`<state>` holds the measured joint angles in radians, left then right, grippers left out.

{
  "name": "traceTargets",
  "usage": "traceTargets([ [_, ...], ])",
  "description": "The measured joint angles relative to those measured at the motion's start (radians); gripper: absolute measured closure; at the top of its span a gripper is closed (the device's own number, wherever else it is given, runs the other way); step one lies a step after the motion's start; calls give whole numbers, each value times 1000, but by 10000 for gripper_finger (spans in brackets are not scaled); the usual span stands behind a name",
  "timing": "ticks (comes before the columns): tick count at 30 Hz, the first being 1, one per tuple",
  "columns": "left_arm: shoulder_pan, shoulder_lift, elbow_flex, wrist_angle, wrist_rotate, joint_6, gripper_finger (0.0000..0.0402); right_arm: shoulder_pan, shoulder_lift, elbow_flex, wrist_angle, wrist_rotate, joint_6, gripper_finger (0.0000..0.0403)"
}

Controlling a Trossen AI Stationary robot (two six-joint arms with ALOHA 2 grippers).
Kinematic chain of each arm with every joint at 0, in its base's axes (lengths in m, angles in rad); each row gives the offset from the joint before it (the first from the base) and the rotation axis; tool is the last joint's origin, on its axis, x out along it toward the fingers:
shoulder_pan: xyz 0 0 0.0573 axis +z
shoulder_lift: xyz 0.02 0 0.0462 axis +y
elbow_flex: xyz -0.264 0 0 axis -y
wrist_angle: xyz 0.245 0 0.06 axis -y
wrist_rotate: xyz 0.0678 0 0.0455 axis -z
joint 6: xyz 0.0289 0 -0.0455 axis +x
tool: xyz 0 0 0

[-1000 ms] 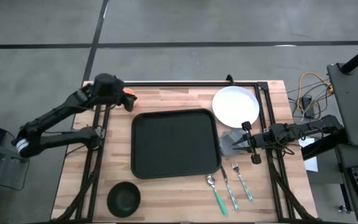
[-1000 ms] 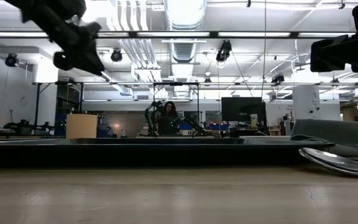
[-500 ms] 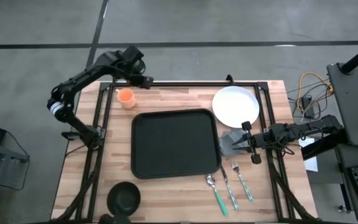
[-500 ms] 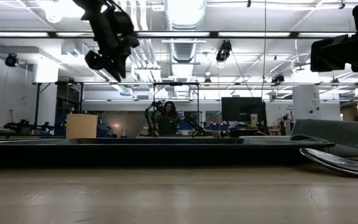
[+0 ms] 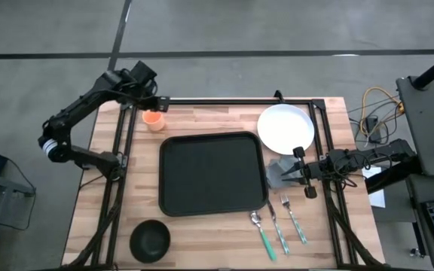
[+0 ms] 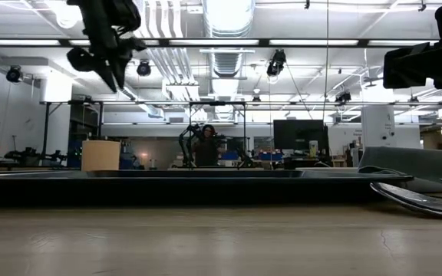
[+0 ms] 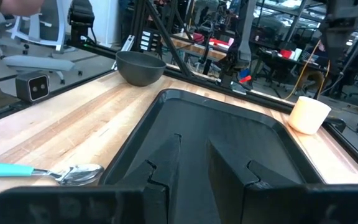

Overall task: Set up tray
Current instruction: Put the light orange mug on the top left of the black tray

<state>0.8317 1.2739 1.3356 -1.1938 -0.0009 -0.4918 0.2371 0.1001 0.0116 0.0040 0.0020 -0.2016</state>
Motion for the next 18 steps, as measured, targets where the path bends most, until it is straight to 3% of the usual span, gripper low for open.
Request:
traceTargets([
  [11,5,-17,-131,121,0,1,331,0,0,0,0,0,0,335],
  [18,6,0,-191,129,0,76,331,0,0,0,0,0,0,335],
])
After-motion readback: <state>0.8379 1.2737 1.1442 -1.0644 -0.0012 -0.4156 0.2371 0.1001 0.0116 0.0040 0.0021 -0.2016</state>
